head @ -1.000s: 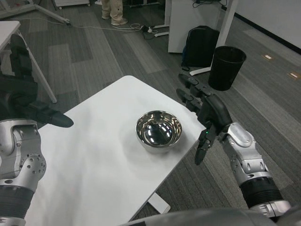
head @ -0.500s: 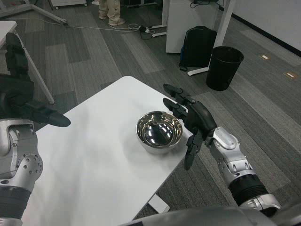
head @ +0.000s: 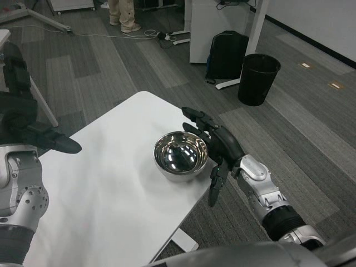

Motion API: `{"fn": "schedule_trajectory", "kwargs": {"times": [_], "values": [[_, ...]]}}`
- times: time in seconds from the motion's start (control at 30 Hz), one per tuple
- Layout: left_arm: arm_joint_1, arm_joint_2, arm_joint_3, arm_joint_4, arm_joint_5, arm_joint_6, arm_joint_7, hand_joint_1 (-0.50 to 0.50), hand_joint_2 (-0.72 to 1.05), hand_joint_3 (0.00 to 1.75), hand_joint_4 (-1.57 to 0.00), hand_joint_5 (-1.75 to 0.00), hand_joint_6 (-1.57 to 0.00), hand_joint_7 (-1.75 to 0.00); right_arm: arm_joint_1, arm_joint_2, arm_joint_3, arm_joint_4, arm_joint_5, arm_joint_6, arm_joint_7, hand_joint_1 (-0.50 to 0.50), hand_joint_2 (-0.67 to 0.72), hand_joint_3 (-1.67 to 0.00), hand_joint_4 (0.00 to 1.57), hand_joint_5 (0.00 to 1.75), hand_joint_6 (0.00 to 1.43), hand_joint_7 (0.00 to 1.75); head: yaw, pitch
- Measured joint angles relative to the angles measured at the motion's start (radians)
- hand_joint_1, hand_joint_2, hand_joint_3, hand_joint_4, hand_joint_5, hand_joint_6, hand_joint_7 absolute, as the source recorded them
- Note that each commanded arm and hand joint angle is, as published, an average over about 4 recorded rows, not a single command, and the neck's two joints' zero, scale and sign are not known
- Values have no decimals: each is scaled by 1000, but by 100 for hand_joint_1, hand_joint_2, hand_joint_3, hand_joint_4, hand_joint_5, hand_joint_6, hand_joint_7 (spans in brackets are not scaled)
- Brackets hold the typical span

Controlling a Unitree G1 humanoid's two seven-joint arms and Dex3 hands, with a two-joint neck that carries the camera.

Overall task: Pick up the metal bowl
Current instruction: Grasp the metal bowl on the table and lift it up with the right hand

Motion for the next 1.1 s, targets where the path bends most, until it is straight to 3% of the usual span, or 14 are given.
{"fn": "schedule_trajectory", "kwargs": {"times": [0.47, 1.1], "values": [[0, 0, -9, 0, 0, 0, 0, -50, -64, 0, -11, 0, -3, -35, -12, -3, 82, 43, 4, -76, -90, -42, 66, 0, 0, 0, 0, 21, -1, 4], [0, -2, -10, 0, 0, 0, 0, -50, -64, 4, -11, 0, -3, -35, -28, 2, 177, 130, 6, -243, -269, -42, 66, 0, 0, 0, 0, 21, 6, -6]]}}
